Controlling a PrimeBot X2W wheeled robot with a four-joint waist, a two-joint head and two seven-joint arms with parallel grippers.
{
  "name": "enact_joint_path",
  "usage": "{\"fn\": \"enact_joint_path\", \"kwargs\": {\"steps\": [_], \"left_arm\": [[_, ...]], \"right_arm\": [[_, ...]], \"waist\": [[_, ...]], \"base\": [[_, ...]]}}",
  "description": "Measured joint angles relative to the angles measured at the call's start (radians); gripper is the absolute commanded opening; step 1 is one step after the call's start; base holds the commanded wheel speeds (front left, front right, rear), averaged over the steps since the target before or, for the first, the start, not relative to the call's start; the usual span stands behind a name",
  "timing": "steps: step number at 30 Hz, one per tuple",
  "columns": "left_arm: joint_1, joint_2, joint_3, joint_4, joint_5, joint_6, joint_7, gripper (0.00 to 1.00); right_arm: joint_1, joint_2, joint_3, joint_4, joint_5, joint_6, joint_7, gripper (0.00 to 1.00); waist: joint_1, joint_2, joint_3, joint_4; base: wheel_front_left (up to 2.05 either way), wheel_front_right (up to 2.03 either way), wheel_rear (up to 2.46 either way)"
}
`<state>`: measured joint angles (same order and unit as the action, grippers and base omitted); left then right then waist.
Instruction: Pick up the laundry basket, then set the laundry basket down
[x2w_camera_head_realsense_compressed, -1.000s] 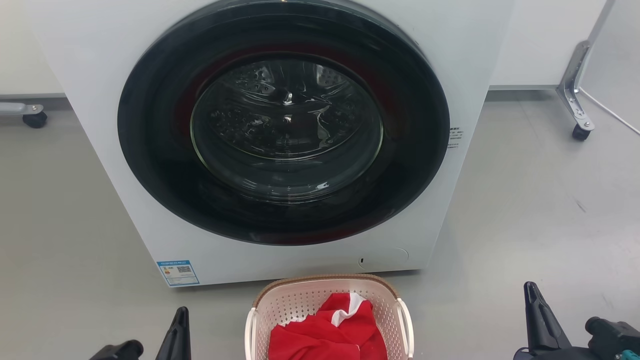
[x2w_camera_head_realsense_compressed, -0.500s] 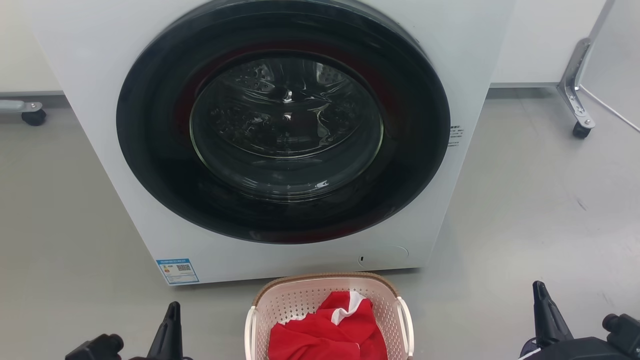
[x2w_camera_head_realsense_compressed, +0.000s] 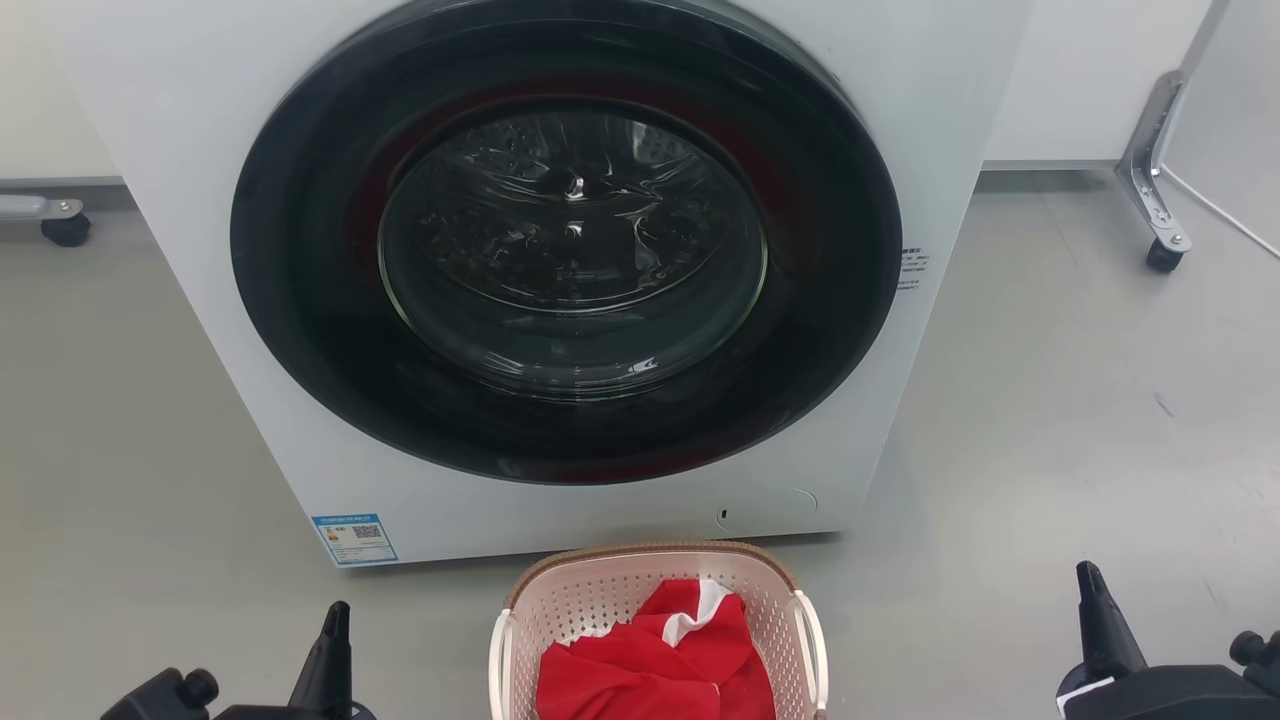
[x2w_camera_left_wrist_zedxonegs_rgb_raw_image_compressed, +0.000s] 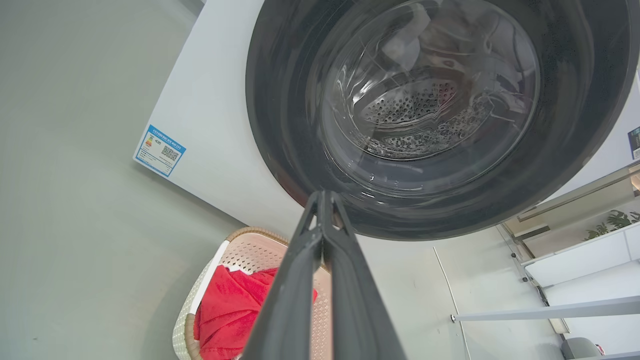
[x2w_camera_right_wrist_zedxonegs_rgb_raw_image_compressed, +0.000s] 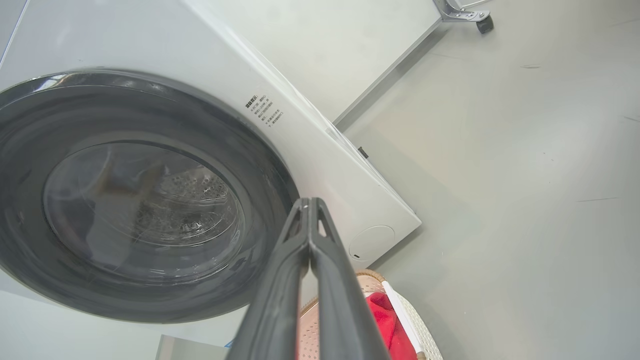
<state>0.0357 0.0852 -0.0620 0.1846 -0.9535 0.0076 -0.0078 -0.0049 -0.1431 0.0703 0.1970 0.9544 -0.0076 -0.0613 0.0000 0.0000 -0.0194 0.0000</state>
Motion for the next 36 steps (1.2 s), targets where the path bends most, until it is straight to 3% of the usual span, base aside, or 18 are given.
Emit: {"fn": "enact_joint_path", "kwargs": {"steps": [36], "left_arm": [[-0.078, -0.028, 0.108, 0.073, -0.444, -0.088, 0.086, 0.00]], "right_arm": [[-0.052, 0.069, -0.142, 0.069, 0.449, 0.088, 0.123, 0.00]], "waist": [[0.0001, 0.0000, 0.015, 0.000]], "base": [[0.00, 0.00, 0.00]]}}
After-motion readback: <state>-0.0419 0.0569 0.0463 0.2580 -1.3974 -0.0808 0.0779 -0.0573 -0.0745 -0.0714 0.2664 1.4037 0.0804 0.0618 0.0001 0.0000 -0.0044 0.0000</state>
